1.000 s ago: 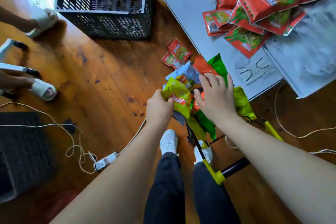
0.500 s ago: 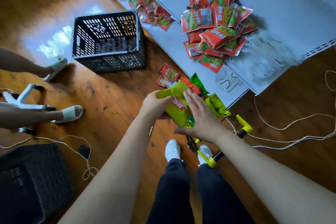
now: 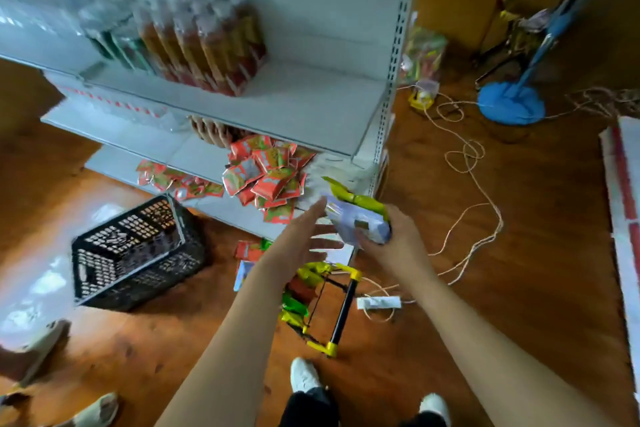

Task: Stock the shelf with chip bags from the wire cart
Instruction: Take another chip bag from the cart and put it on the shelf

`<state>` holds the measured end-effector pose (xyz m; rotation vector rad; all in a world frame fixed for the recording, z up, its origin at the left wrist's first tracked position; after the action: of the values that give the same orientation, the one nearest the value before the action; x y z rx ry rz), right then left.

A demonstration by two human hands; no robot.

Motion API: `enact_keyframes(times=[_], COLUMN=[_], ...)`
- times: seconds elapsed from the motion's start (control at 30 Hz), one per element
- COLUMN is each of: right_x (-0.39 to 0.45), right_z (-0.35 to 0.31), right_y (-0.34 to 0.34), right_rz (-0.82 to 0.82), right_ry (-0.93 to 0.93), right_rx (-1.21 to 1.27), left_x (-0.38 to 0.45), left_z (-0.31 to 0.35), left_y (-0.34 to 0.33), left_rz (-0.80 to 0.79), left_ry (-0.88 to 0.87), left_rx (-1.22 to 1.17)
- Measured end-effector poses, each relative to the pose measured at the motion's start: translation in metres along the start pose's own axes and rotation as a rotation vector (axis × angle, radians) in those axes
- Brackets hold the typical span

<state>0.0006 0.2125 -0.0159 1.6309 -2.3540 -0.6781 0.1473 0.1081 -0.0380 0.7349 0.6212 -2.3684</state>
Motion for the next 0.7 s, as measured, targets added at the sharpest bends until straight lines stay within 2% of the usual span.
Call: enact_keyframes(times=[0.07, 0.17, 0.27, 0.43, 0.7], right_x=[-0.024, -0.062, -0.104, -0.183, -0.281], right_z=[0.019, 0.065, 0.102, 0.138, 0.209], right_y=[0.060, 0.131, 0.206, 0.323, 0.452], right_rz=[0.107, 0.136, 0.217, 0.340, 0.631], right_ry=[-0.092, -0.225, -0.309, -0.314, -0.295], right_rx=[0.165, 0.327, 0.435, 0.621, 0.738], left_x=[0.007, 0.018, 0.039, 0.078, 0.131], left_z=[0.015, 0.027, 0.027, 0.016, -0.004], left_y=[-0.056, -0.145, -0.241, -0.410, -0.596], left_rz=[0.007, -0.002, -0.115, -0.369, -0.585], left_ry=[-0.066, -0.193, -0.257, -0.298, -0.300], left_rx=[0.181, 0.341, 0.419, 0.569, 0.700])
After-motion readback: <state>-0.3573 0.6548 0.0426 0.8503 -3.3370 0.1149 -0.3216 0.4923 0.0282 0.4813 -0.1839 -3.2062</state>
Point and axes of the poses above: each hand's wrist, its own x-axis towards the middle knuckle, its own y-axis out of the back of the hand, z = x × y, the point moved 7 cm from there along x, towards the middle knuckle, and after that the axes turned 13 degrees about -z, right-handed, at the moved point
